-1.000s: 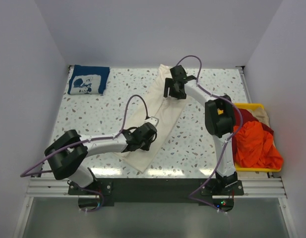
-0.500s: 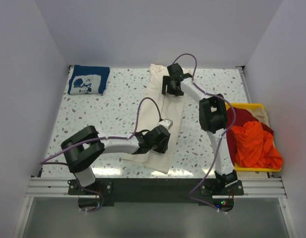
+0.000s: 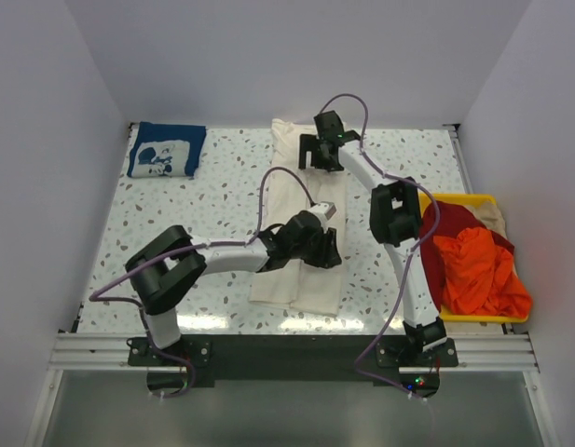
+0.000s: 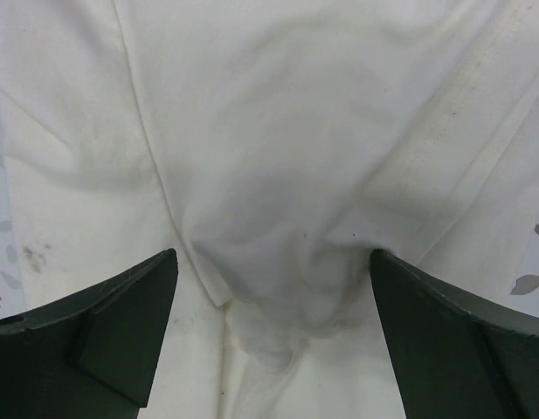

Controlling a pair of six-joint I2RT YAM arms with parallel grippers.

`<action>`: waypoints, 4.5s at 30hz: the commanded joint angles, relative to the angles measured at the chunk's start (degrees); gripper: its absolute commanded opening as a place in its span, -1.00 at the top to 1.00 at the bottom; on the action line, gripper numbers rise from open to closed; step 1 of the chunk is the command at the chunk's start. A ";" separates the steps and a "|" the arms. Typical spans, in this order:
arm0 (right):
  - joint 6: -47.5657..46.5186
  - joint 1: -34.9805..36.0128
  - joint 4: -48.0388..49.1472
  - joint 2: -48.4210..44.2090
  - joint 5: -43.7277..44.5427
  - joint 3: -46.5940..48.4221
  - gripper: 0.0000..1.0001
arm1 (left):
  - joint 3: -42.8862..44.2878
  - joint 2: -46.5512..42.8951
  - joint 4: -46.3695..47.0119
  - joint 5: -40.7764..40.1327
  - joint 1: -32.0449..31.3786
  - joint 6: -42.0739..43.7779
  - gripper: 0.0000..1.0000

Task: Fold and stack the t-shirts
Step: Fold the tshirt

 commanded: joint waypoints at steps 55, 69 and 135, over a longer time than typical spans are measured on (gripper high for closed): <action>28.71 9.29 9.93 -83.07 -26.45 -110.73 -0.29 | -52.48 -50.35 -4.83 -5.04 4.62 -16.52 0.81; 30.90 8.59 0.61 -91.86 -17.83 -111.69 -0.08 | -53.45 -50.71 -2.72 -4.60 -2.50 -20.31 1.00; 27.91 7.18 14.83 -81.68 -10.90 -87.44 1.00 | -30.70 -37.72 1.76 -1.79 10.67 -4.68 1.00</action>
